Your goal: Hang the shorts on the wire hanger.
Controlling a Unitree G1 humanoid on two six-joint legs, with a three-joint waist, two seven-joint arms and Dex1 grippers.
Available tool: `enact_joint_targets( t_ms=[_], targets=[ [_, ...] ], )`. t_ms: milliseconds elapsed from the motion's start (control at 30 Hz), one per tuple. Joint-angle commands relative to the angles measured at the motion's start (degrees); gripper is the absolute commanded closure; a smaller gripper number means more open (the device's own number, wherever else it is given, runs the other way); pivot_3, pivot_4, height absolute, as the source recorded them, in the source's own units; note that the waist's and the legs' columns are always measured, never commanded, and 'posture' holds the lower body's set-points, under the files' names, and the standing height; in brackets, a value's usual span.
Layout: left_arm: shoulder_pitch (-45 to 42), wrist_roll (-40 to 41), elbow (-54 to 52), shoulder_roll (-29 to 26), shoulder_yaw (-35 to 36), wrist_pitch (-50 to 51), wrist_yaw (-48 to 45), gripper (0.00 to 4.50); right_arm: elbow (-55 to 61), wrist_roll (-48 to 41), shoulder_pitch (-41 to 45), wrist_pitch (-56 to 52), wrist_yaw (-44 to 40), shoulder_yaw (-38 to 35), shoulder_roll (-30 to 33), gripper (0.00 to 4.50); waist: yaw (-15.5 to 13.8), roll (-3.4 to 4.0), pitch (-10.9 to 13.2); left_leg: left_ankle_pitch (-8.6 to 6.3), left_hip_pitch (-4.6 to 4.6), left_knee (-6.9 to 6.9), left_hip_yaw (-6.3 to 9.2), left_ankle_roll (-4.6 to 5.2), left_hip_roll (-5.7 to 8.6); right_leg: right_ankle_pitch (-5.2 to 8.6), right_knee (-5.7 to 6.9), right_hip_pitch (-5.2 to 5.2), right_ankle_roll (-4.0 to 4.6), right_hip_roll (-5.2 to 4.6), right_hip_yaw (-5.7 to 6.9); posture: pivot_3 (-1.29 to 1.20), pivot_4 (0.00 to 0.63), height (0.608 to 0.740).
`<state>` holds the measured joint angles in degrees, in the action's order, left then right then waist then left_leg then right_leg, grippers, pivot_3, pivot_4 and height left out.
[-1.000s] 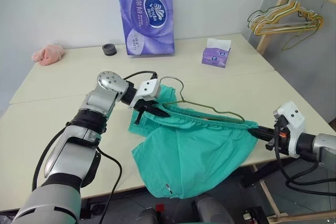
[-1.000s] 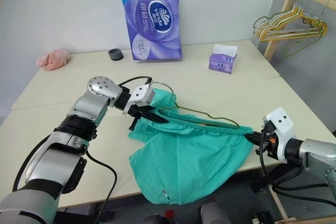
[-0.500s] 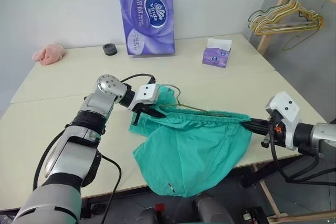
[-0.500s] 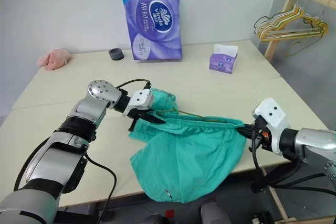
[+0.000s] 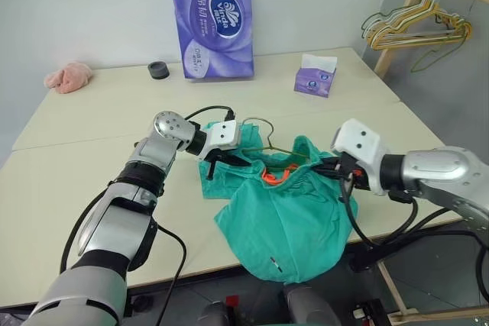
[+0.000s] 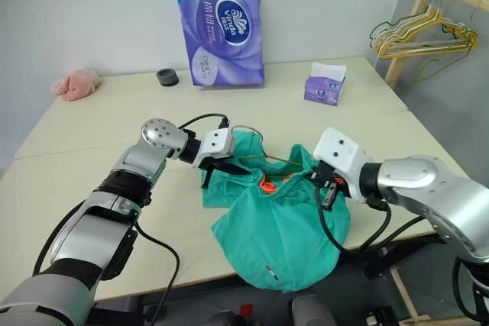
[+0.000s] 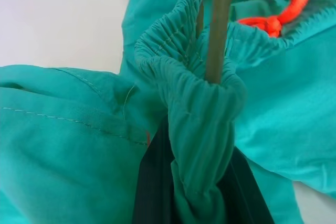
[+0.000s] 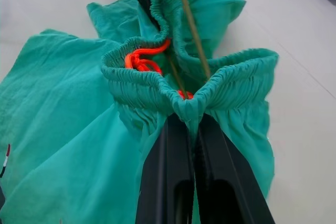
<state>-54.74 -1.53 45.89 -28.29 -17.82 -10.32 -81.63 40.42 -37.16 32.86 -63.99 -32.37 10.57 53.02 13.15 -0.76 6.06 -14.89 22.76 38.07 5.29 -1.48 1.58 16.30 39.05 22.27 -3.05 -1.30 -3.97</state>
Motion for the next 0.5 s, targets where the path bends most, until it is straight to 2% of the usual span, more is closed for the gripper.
enact_joint_targets(
  t_ms=[33, 67, 167, 433, 500],
  targets=[
    [0.28, 0.66, -2.79, 0.73, 1.19, 0.48, 0.9, 4.5, -0.69, 4.23, 2.69, 2.18, 0.66, 1.41, -0.69, 4.49, 0.03, 0.0, 0.0, 0.0, 0.01, 0.0, 0.02, 0.0, 0.0, 0.0, 0.0, 0.0, 0.0, 0.0, 0.02, -0.29, 0.051, 0.74],
    [0.65, 0.73, -3.25, 0.76, 1.21, 0.67, 0.9, 4.5, -1.04, 5.5, 2.99, 2.84, -0.03, 2.07, 0.03, 4.49, 0.13, 0.01, 0.0, 0.0, 0.01, 0.0, 0.02, 0.0, 0.0, 0.0, -0.01, 0.0, 0.0, 0.0, 0.02, -0.29, 0.051, 0.74],
    [1.47, 0.75, -4.11, 0.67, 1.25, 0.9, 0.97, 4.5, -1.29, 8.12, 3.3, 4.6, -2.33, 3.02, 2.02, 3.7, 0.26, 0.01, 0.0, 0.0, 0.01, 0.0, 0.03, 0.0, 0.01, 0.0, -0.01, 0.0, 0.0, -0.01, 0.03, -0.29, 0.051, 0.74],
    [2.55, 0.99, -4.86, 1.34, 1.43, 1.07, 1.96, 4.5, 0.85, 9.25, 3.66, 5.43, -7.68, 0.72, 5.43, 0.99, 1.2, 0.01, -0.01, 0.0, 0.01, -0.01, 0.1, 0.0, 0.0, 0.0, -0.01, 0.0, 0.0, -0.01, 0.11, -0.29, 0.051, 0.74],
    [2.71, 1.13, -4.98, 1.6, 1.53, 1.1, 2.13, 4.5, 1.33, 8.83, 3.06, 4.8, -8.51, -0.77, 6.59, 0.99, 1.23, 0.01, -0.01, 0.0, 0.02, -0.01, 0.11, 0.0, 0.0, 0.0, -0.01, 0.0, 0.0, -0.01, 0.12, -0.29, 0.05, 0.74]
  ],
)
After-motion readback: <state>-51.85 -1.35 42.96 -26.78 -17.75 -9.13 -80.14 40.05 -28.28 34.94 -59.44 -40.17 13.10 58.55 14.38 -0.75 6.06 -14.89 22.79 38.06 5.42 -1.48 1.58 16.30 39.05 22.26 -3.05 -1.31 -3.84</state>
